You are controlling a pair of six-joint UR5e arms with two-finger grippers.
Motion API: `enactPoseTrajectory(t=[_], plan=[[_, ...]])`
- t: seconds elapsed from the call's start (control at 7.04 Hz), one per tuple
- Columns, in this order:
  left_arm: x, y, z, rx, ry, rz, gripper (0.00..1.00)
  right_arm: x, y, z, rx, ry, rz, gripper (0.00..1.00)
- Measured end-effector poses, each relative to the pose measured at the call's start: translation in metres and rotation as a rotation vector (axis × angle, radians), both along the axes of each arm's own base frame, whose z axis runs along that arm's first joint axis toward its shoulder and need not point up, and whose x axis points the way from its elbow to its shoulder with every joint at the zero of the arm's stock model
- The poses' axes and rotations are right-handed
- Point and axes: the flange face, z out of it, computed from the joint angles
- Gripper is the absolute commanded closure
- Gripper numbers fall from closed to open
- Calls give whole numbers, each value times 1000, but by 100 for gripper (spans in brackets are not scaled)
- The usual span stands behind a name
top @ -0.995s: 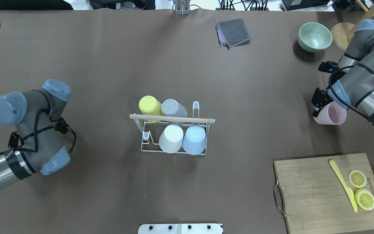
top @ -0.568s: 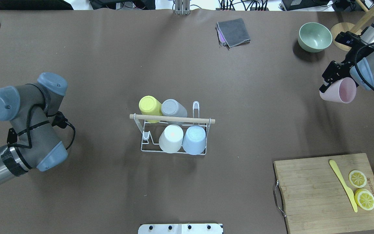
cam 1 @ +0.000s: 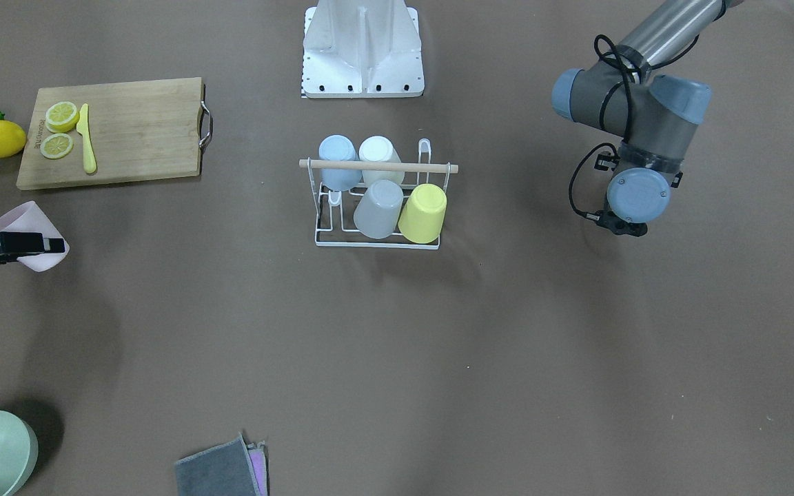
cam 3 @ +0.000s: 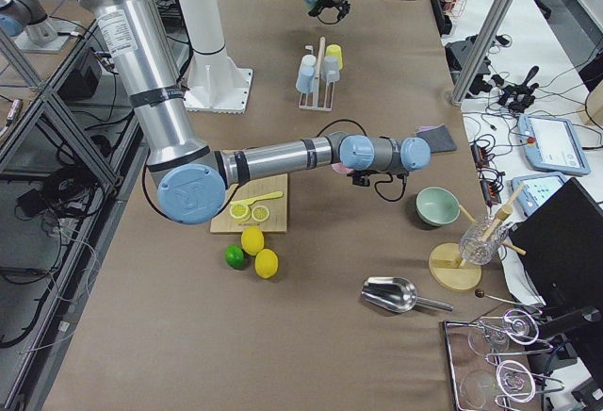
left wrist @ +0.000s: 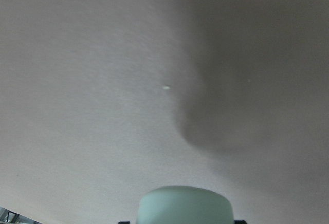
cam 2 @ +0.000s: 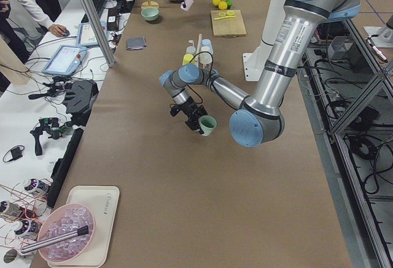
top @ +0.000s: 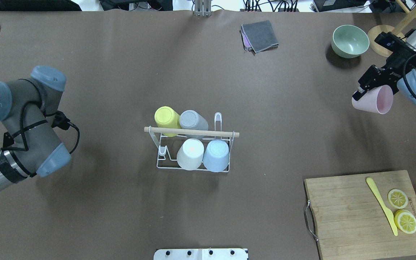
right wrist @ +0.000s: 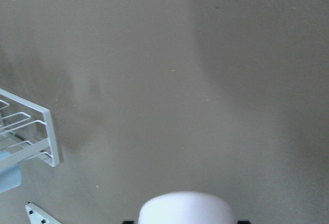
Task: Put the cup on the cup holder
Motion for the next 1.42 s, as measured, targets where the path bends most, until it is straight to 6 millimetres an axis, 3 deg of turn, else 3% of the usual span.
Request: enactPoseTrajectory(t=[0.57, 0.85, 1.14, 1.42], plan=[[-73, -74, -40, 157, 104, -217, 56, 32, -4, -22, 100, -315, 36, 62], [-95, -101, -56, 263, 156, -377, 56, 40, -8, -24, 184, -535, 52, 62], [-111, -121, -77, 343, 206, -544, 58, 44, -15, -14, 332, -756, 112, 62], [-120, -135, -102, 422, 290, -708, 59, 36, -17, -22, 466, -944, 169, 62]])
